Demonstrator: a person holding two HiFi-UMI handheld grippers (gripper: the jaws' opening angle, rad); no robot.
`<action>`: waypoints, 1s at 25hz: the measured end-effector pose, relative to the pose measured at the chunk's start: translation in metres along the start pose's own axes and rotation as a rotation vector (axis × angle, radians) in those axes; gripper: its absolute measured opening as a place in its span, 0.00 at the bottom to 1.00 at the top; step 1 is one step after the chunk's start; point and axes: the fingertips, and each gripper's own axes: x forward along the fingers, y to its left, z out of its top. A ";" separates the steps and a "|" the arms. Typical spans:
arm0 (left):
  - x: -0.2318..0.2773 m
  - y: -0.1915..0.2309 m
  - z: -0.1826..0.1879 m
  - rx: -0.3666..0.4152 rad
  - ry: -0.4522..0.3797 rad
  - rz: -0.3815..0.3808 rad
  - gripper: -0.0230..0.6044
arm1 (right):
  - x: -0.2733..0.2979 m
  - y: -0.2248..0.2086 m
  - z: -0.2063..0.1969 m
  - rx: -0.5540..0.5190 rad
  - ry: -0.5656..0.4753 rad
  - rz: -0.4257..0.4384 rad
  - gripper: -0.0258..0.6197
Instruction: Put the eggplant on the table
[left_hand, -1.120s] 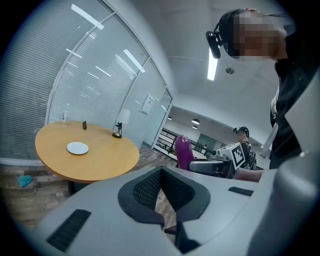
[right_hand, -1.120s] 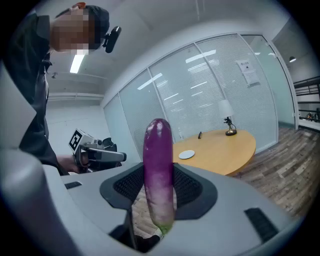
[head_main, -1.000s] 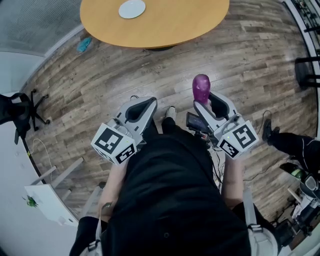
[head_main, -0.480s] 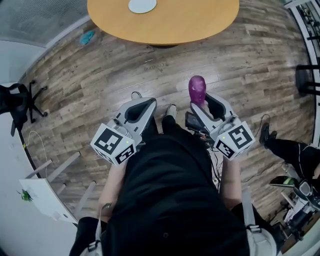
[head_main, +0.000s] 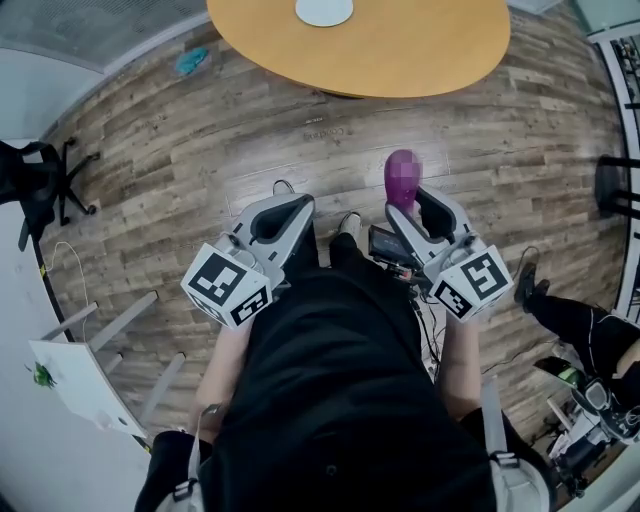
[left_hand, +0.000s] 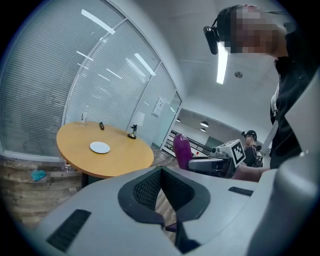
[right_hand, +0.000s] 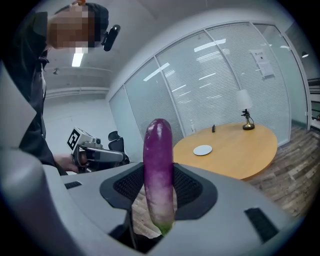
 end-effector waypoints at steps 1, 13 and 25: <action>-0.003 0.007 0.002 -0.003 -0.002 0.003 0.05 | 0.006 0.002 0.002 -0.001 0.001 0.002 0.33; -0.027 0.085 0.030 0.004 -0.027 -0.019 0.05 | 0.081 0.019 0.026 -0.014 -0.001 -0.025 0.33; -0.060 0.166 0.053 0.000 -0.058 -0.036 0.05 | 0.151 0.038 0.060 -0.059 -0.018 -0.071 0.33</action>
